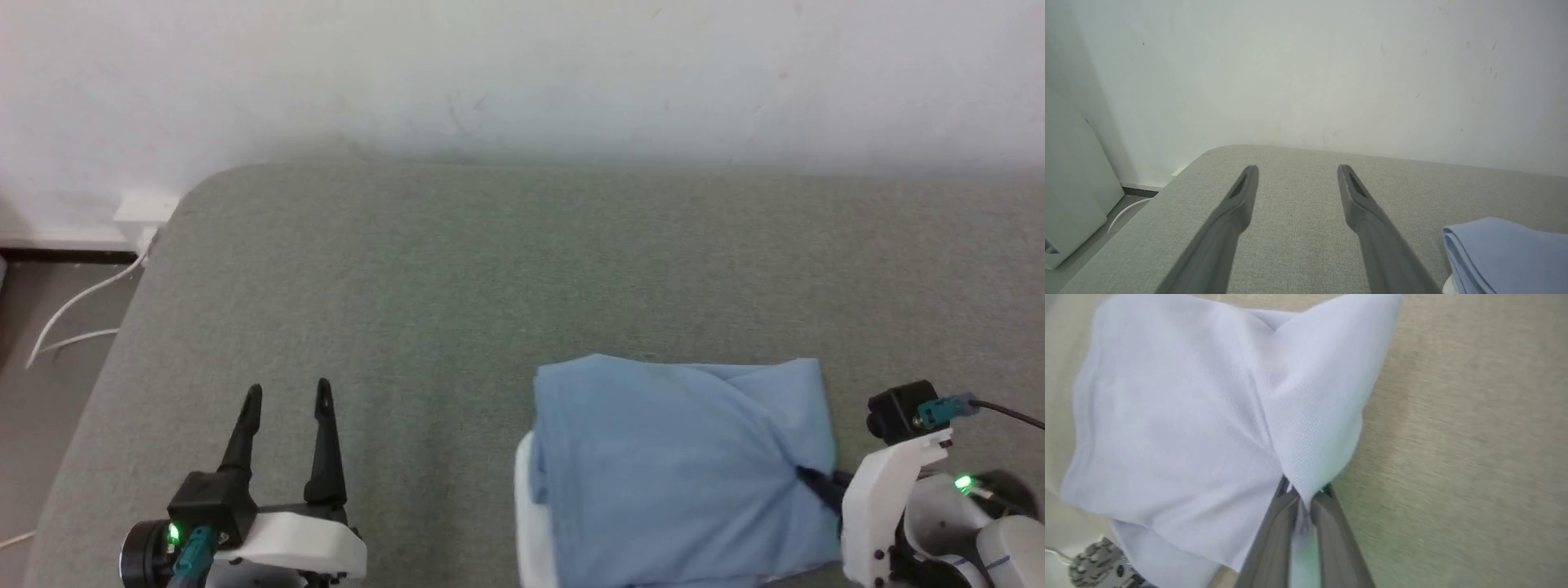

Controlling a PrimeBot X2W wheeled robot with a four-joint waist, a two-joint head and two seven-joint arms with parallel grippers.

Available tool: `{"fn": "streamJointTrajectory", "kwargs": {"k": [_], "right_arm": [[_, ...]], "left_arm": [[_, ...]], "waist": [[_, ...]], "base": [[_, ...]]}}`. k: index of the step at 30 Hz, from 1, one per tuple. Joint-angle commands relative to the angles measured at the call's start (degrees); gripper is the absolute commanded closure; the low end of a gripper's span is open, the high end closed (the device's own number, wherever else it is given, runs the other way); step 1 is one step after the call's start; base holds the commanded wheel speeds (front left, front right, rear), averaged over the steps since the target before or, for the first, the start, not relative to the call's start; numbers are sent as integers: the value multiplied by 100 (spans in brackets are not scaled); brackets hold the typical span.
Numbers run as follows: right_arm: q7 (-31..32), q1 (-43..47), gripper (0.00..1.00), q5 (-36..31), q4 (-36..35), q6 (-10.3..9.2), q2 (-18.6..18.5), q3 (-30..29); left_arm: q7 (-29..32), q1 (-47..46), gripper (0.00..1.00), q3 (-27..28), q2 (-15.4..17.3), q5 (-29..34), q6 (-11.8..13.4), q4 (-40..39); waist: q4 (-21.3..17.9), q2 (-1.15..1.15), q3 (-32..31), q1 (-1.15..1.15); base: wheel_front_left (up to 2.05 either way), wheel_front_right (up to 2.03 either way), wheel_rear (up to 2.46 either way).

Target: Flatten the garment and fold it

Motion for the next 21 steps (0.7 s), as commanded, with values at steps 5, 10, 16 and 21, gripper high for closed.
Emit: {"fn": "streamJointTrajectory", "kwargs": {"k": [5,10,16,21], "right_arm": [[105,-308,100,-994,-358,-8,-415,224],[284,-646,100,-1457,-463,-8,-847,355],[-91,-1285,100,-1571,183,-8,-1110,160],[-855,-1909,100,-1645,1165,-8,-1109,-213]], "left_arm": [[-27,40,0,36,27,15,65,-101],[-27,-66,0,30,-21,38,101,-259],[-2,-467,0,-92,-64,130,71,-488],[163,-991,0,-229,91,354,-6,-638]], "waist": [[-636,0,44,0],[-1363,0,350,0],[-2197,0,1174,0],[-2521,0,1863,0]], "base": [[0,0,0],[0,0,0],[0,0,0],[0,0,0]]}}
